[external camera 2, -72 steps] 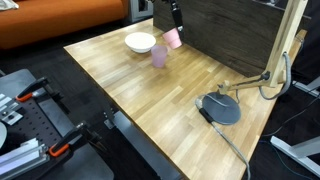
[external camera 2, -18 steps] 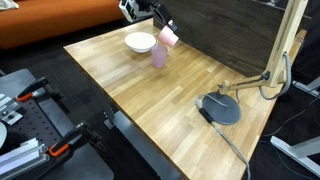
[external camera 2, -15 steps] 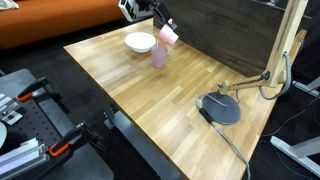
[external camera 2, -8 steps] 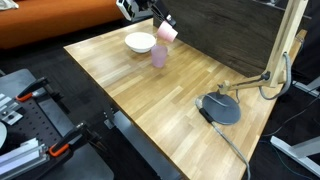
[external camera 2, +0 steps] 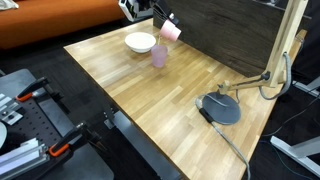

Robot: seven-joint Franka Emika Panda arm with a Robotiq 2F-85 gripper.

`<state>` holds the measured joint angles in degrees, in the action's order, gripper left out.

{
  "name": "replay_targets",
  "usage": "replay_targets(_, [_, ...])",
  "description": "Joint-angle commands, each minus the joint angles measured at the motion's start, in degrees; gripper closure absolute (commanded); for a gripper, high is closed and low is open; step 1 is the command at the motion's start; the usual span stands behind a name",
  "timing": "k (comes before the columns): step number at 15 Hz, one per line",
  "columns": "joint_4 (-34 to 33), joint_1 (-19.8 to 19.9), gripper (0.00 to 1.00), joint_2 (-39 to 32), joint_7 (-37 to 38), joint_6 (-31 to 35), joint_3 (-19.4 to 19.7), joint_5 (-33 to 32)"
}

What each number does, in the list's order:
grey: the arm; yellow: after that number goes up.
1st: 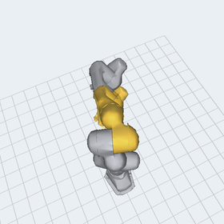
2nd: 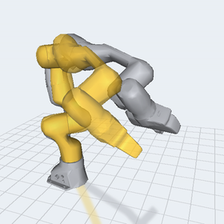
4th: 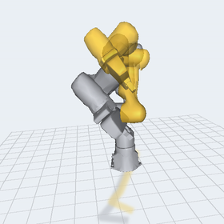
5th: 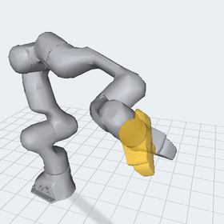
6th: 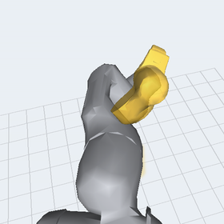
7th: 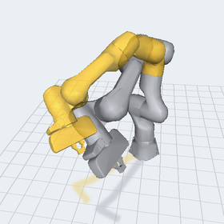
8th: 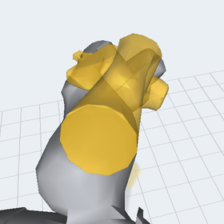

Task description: Pour the contents of the mug into the cup

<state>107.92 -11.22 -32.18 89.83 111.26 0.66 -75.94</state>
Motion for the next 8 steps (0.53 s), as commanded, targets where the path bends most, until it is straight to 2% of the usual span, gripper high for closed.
replay_targets(1, [-0.75,1.0,0.96,-0.84,1.56,-1.57,-0.76,-2.91])
replay_targets(8, [-0.69,1.38,0.96,-1.27,2.56,-2.05,-1.02,-4.48])
